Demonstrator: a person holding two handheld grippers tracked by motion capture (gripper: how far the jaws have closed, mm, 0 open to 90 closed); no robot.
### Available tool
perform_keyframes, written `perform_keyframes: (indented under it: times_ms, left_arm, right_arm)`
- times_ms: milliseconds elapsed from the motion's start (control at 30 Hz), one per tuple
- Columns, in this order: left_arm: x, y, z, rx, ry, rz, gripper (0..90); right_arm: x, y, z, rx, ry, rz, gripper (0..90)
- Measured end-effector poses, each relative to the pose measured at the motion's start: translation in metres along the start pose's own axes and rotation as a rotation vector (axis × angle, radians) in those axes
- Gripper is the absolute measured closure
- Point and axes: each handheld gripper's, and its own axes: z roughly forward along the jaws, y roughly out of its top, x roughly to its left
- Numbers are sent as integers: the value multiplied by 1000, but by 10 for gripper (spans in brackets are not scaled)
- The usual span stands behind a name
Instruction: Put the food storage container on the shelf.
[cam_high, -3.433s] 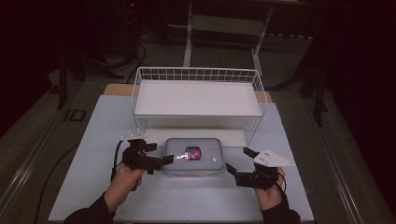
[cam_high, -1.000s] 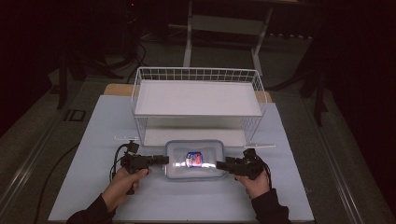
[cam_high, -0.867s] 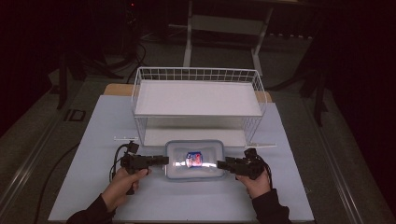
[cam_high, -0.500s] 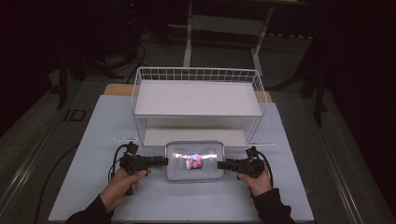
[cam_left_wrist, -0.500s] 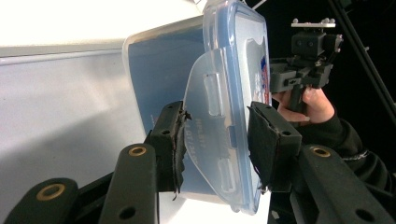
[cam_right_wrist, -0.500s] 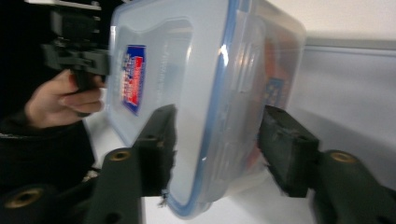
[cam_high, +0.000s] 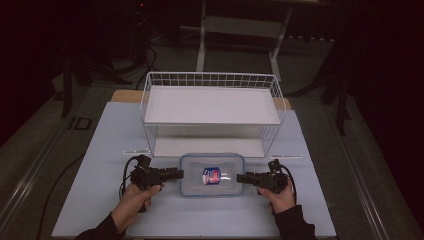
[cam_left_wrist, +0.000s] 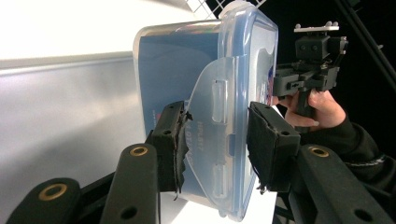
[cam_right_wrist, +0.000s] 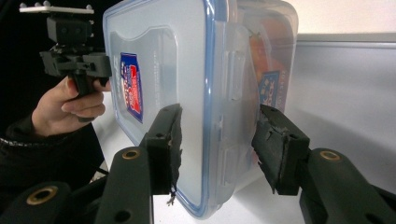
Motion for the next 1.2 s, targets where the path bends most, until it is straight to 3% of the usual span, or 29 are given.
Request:
perform_keyframes:
  times_ms: [300, 467, 633, 700, 1200]
  left_arm:
    - [-17, 20, 3, -52, 17, 60, 572]
    - [-18, 29, 11, -92, 32, 68, 567]
    - [-14, 39, 18, -126, 40, 53, 565]
    - [-11, 42, 22, -133, 64, 53, 557]
    - [18, 42, 43, -239, 122, 35, 534]
  right_arm:
    - [7, 12, -16, -57, -11, -34, 526]
    - [7, 25, -22, -84, -28, -47, 525]
    - [1, 36, -23, -95, -34, -35, 526]
    - [-1, 40, -22, -97, -43, -36, 525]
    - [-27, 53, 1, -116, -88, -8, 519]
